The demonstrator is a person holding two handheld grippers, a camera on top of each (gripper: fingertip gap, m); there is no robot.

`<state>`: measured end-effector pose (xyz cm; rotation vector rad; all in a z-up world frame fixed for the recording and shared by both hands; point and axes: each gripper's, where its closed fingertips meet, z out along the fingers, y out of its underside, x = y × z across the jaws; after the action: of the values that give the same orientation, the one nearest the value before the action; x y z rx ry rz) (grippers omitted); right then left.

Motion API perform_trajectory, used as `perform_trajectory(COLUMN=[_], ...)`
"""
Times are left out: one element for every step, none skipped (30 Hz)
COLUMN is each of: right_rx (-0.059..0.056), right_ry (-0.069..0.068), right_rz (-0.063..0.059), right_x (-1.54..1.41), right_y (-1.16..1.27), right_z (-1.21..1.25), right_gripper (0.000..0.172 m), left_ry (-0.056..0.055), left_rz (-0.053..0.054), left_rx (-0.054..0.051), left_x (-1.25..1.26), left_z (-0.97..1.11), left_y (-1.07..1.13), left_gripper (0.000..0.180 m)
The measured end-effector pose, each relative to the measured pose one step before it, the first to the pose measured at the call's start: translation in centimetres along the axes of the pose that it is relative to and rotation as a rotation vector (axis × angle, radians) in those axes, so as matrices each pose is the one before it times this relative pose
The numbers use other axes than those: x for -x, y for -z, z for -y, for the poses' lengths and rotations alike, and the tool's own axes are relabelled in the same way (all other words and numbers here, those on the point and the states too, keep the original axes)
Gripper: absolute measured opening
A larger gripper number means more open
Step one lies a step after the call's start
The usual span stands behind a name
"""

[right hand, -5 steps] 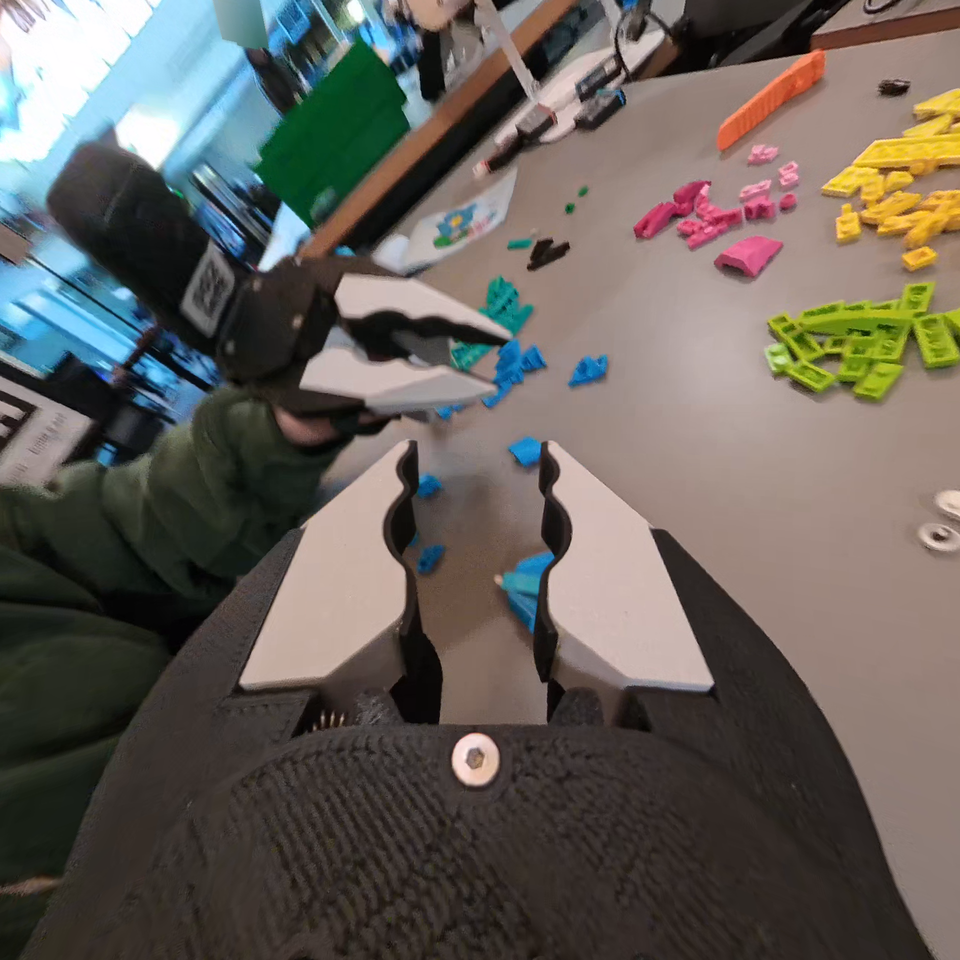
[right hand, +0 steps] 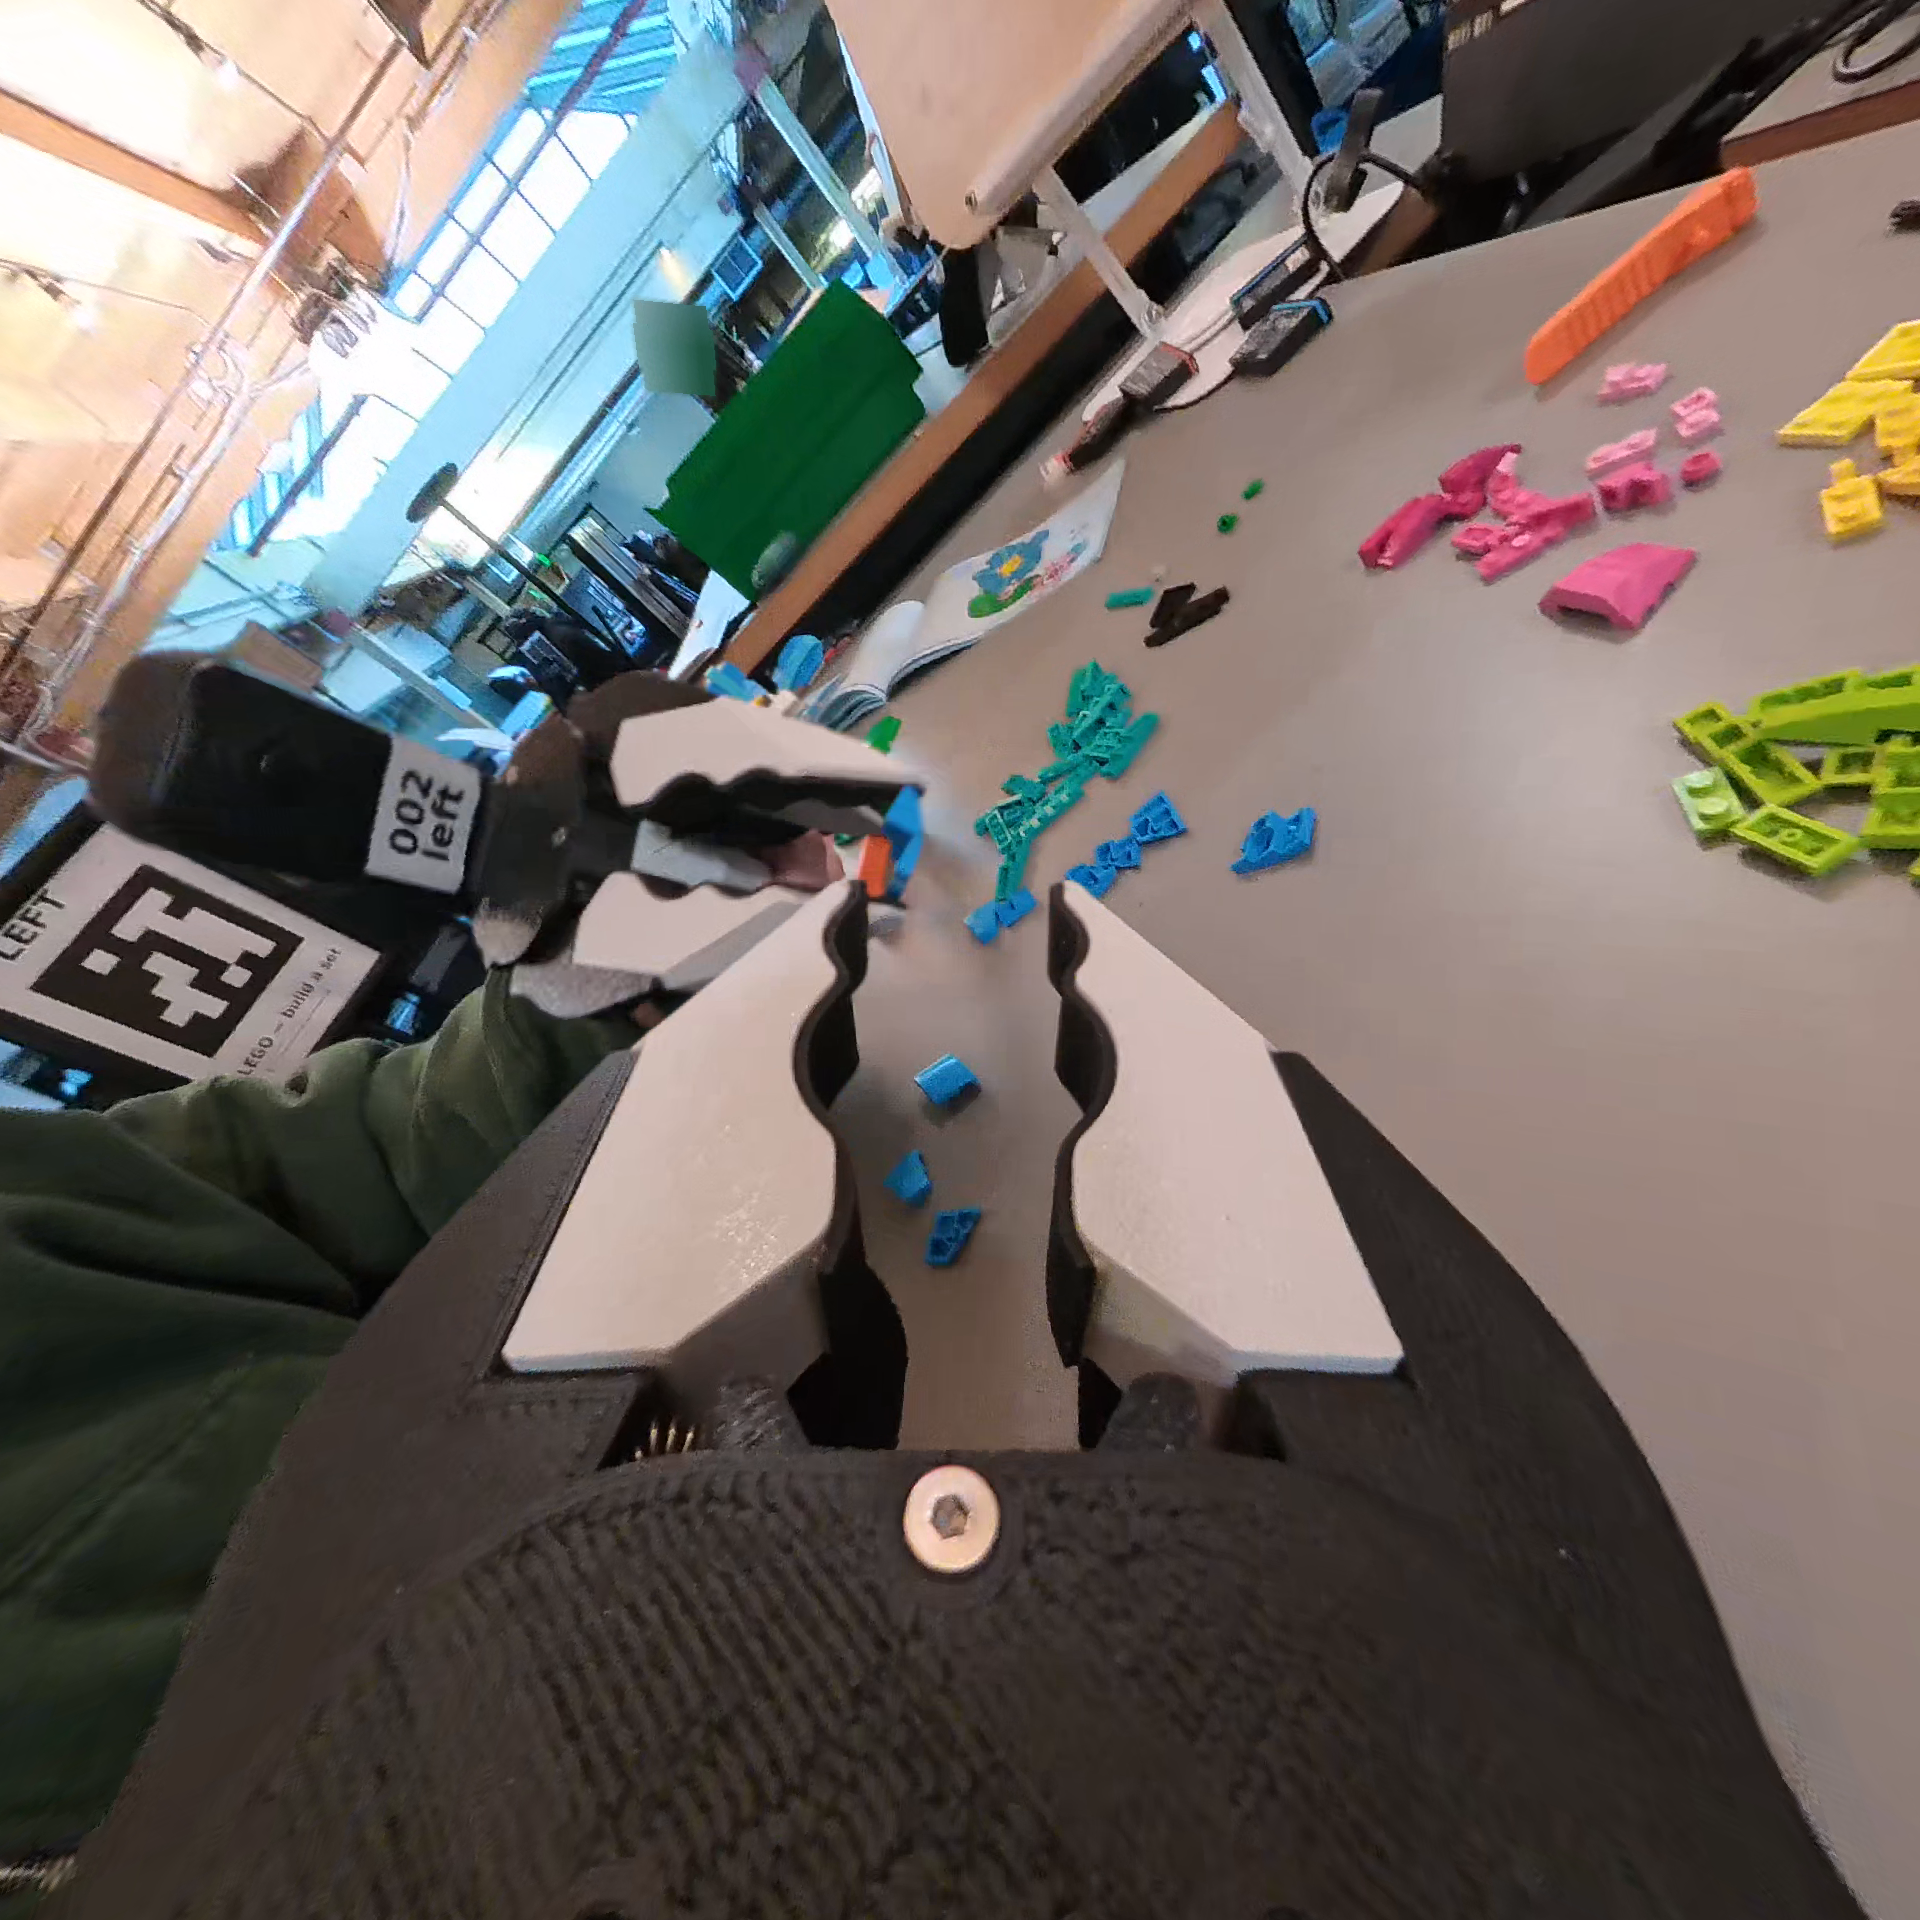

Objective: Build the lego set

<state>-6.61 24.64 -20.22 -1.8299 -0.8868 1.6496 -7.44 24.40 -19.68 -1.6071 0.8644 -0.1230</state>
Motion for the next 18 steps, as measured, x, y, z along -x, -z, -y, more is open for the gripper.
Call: perform_trajectory(right_rx=[0.0004,0.0053,0.0012,-0.0053,-0.0007,0.0073,0.0110,0.0137,0.0260,0.0549,0.0838,0.1058,0.1161,0.1082,0.0874,0.0720,0.0687,0.0507], right_ry=[-0.0025,-0.0018,-0.0052,-0.0063,-0.0051,-0.0026,0.0104,0.0296,0.0528,0.0880,0.1345,0.1742,0.1889,0.1825,0.1821,0.1827,0.1724,0.1510], right_rz=[0.0113,0.0152,0.0182,0.0231,0.0270,0.0196,-0.0014,-0.0290,-0.0519,-0.0836,-0.1298,-0.1480,-0.1213,-0.0854,-0.0503,-0.0419,-0.0437,-0.0348], right_x=[0.185,0.255,0.302,0.368,0.429,0.328,0.021,-0.374,-0.752,-1.306,-2.051,-2.298,-1.761,-0.968,-0.164,0.150,0.163,0.242], right_y=[-0.184,-0.161,-0.093,-0.015,0.019,0.019,0.079,0.234,0.469,0.693,0.900,0.918,0.672,0.395,0.187,0.068,0.000,-0.026], right_z=[0.019,-0.069,-0.037,0.058,-0.006,-0.131,-0.163,-0.168,-0.237,-0.573,-0.997,-1.447,-1.793,-1.789,-1.470,-1.121,-0.932,-0.587], right_gripper=[0.034,0.034,0.031,0.023,0.012,0.005,0.005,0.004,0.004,0.004,0.004,0.004,0.004,0.004,0.004,0.004,0.005,0.005], left_ry=[-0.0290,-0.0219,-0.0215,-0.0167,-0.0075,-0.0007,0.0139,0.0177,0.0196,0.0224,0.0246,0.0268,0.0318,0.0356,0.0392,0.0397,0.0361,0.0312], left_rz=[-0.0019,0.0016,0.0035,-0.0057,0.0078,0.0011,-0.0074,-0.0095,-0.0018,0.0087,0.0171,0.0210,0.0189,0.0064,-0.0005,-0.0043,-0.0164,-0.0228], left_rx=[-0.0218,-0.0150,-0.0029,0.0009,0.0003,0.0011,-0.0043,-0.0011,0.0174,0.0292,0.0255,0.0243,0.0316,0.0403,0.0482,0.0568,0.0563,0.0420], left_x=[-0.368,-0.286,-0.209,-0.308,-0.086,-0.128,-0.186,-0.153,0.060,0.353,0.580,0.730,0.780,0.677,0.623,0.586,0.393,0.215], left_z=[0.550,0.401,0.157,0.056,0.009,-0.095,-0.040,-0.082,-0.325,-0.500,-0.535,-0.566,-0.711,-0.823,-0.890,-0.933,-0.808,-0.517], left_y=[0.180,0.117,0.045,-0.015,-0.029,-0.049,-0.030,0.032,0.101,0.200,0.298,0.349,0.285,0.111,-0.079,-0.275,-0.391,-0.417], left_gripper=[0.020,0.020,0.020,0.020,0.020,0.020,0.020,0.025,0.033,0.037,0.036,0.034,0.032,0.031,0.032,0.033,0.035,0.037])
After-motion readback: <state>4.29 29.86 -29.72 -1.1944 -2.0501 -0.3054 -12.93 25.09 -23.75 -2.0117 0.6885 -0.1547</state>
